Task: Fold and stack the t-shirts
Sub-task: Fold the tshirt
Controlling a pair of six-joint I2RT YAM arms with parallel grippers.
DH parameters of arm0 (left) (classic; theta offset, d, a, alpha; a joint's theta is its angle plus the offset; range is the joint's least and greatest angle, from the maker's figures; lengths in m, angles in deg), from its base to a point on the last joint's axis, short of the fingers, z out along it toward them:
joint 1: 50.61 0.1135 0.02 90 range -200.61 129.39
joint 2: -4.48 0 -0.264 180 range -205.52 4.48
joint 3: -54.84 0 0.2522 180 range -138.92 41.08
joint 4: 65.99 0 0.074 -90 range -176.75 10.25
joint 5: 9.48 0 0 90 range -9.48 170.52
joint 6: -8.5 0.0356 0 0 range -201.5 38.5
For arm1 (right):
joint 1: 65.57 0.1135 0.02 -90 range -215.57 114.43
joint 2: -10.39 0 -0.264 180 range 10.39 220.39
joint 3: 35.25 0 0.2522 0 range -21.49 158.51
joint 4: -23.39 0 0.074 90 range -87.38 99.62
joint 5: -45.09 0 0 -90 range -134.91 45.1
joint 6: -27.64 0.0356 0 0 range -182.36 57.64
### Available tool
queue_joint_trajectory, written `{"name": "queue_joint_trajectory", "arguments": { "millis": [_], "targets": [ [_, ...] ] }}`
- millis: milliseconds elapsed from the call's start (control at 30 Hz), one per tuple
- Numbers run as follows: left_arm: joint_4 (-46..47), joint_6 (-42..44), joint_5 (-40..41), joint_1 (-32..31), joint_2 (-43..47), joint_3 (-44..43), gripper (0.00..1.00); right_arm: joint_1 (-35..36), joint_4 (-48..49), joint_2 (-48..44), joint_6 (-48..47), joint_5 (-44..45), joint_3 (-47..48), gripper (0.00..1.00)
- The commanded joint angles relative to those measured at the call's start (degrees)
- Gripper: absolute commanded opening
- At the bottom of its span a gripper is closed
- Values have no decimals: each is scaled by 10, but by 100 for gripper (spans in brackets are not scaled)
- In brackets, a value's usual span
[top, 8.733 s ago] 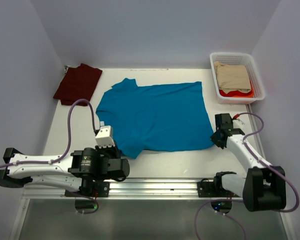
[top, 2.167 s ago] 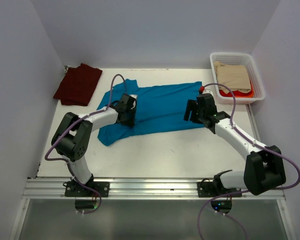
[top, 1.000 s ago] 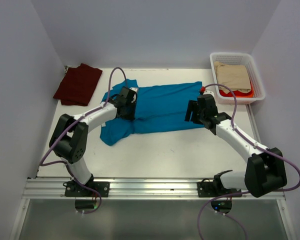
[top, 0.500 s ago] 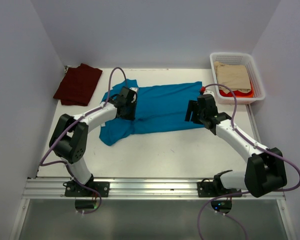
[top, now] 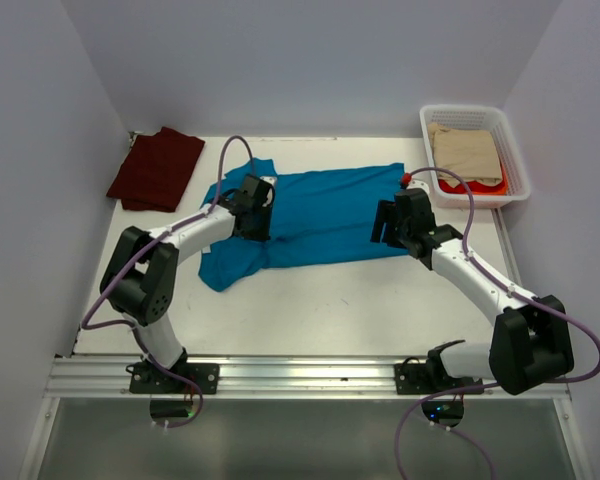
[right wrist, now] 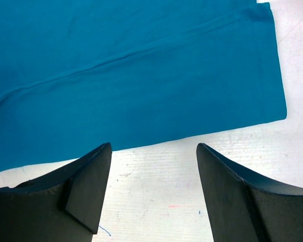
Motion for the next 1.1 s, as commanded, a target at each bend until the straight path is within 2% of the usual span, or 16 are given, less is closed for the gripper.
{"name": "queue_joint_trajectory", "arguments": {
  "millis": [0, 100, 233, 367, 400, 533, 600, 700, 1067],
  "targets": [
    [3, 5, -5, 1, -12, 2, 10, -4, 6, -9, -7, 15, -3, 72],
    [1, 4, -6, 1, -17, 1, 13, -5, 6, -12, -7, 15, -5, 72],
    [1, 1, -8, 1, -11, 5, 28, -7, 5, -15, -8, 16, -6, 72],
    [2, 1, -9, 1, -2, 10, 33, -7, 4, -12, -7, 16, -5, 72],
    [2, 1, -10, 1, 0, 10, 32, -7, 4, -13, -7, 16, -5, 72],
    [4, 1, -12, 1, -3, 10, 17, -8, 5, -15, -6, 17, -6, 71],
    [4, 1, -12, 1, -6, 10, 13, -7, 3, -16, -8, 20, -6, 71],
    [6, 1, -15, 1, -11, 11, 0, -8, 3, -18, -8, 20, -7, 71],
    [-3, 5, -6, 1, 24, -7, 0, -11, 3, -16, -7, 15, -4, 70]
  ]
}}
